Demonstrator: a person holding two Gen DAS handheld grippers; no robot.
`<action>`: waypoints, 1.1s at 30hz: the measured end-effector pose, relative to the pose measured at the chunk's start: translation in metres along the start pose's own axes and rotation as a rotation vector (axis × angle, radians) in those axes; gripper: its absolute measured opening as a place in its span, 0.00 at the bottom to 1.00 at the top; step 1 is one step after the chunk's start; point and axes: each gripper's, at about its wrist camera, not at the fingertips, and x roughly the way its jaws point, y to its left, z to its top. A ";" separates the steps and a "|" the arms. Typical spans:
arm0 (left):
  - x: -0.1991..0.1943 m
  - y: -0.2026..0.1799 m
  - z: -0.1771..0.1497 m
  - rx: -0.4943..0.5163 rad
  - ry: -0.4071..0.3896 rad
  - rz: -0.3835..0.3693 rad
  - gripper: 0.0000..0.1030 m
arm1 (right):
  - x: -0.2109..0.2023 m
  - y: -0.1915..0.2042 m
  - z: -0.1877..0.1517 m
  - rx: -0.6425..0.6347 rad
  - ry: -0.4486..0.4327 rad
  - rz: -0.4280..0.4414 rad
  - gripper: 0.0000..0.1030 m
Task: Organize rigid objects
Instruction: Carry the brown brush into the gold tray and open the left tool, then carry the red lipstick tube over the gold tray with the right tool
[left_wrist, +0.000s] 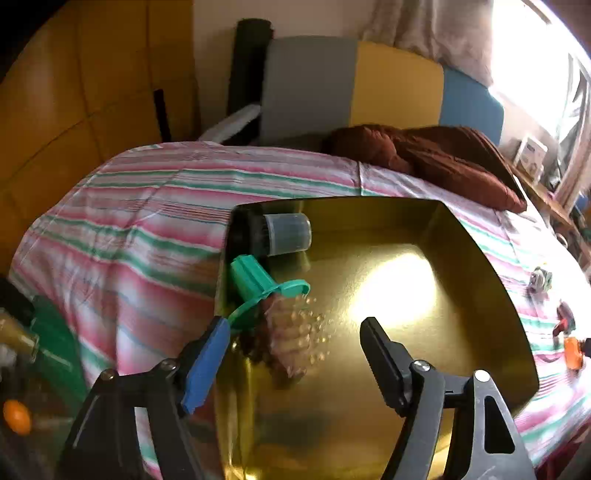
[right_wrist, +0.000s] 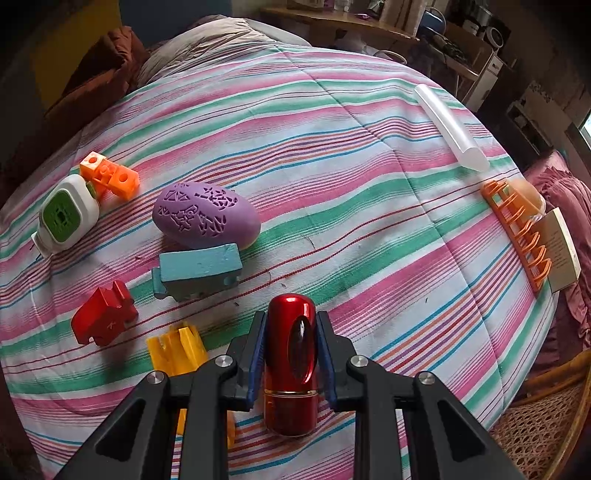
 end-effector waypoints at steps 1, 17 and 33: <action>-0.004 0.001 -0.002 -0.010 -0.007 0.005 0.73 | 0.000 -0.001 0.000 0.005 -0.001 0.003 0.24; -0.052 0.003 -0.034 -0.050 -0.043 0.106 0.77 | -0.025 -0.019 0.004 0.072 -0.109 0.093 0.24; -0.065 0.008 -0.037 -0.043 -0.078 0.110 0.77 | -0.089 0.023 0.005 -0.021 -0.196 0.451 0.24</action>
